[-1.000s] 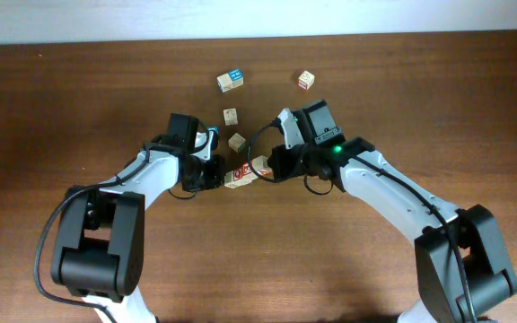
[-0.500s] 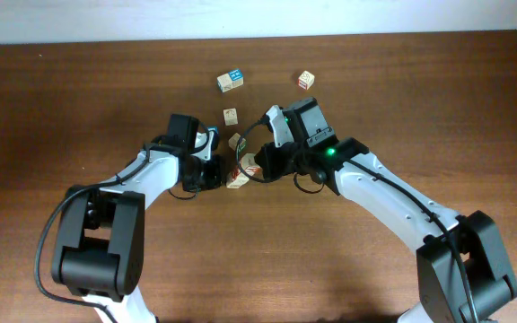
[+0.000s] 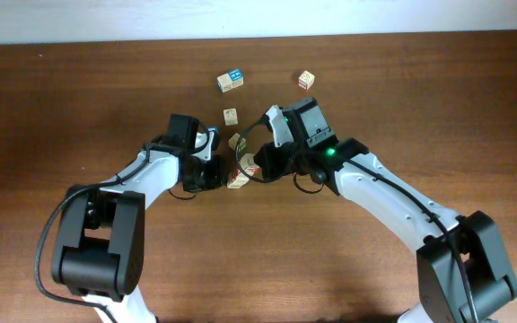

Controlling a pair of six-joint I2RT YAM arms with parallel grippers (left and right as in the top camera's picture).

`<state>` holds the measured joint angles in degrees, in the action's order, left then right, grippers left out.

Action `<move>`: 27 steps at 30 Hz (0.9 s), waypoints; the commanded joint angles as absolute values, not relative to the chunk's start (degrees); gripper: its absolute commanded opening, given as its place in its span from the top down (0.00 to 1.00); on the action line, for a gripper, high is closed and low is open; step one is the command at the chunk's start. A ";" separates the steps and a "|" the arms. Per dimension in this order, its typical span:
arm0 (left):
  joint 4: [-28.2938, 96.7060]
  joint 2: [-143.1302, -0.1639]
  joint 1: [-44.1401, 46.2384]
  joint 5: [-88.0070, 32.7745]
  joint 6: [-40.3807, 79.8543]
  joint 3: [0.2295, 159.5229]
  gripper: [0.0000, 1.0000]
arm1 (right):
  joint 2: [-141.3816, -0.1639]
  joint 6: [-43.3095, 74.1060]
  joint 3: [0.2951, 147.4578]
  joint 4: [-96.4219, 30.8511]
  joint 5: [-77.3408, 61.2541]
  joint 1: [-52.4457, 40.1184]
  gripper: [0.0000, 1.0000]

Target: Rotate 4 blocks

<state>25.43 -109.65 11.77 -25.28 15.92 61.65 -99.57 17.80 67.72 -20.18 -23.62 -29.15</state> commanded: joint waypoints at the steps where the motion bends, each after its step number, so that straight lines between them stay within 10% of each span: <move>1: 24.69 -109.93 13.63 -33.65 16.27 61.87 1.00 | -101.41 17.65 66.72 -20.95 -23.64 -33.17 0.96; 17: 28.03 -109.62 2.48 -31.46 15.27 68.03 1.00 | -101.60 17.63 66.76 -21.37 -22.22 -33.52 0.95; 21: 29.63 -106.24 0.03 -26.46 14.22 70.24 1.00 | -101.49 16.75 70.65 -24.32 -22.20 -33.52 0.76; 27: 29.58 -100.62 -0.08 -22.44 13.15 70.24 1.00 | -101.49 16.32 74.11 -26.20 -22.22 -33.52 0.75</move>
<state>29.58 -103.70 0.19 -24.58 14.35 69.23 -99.92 17.30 72.36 -25.34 -23.79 -33.23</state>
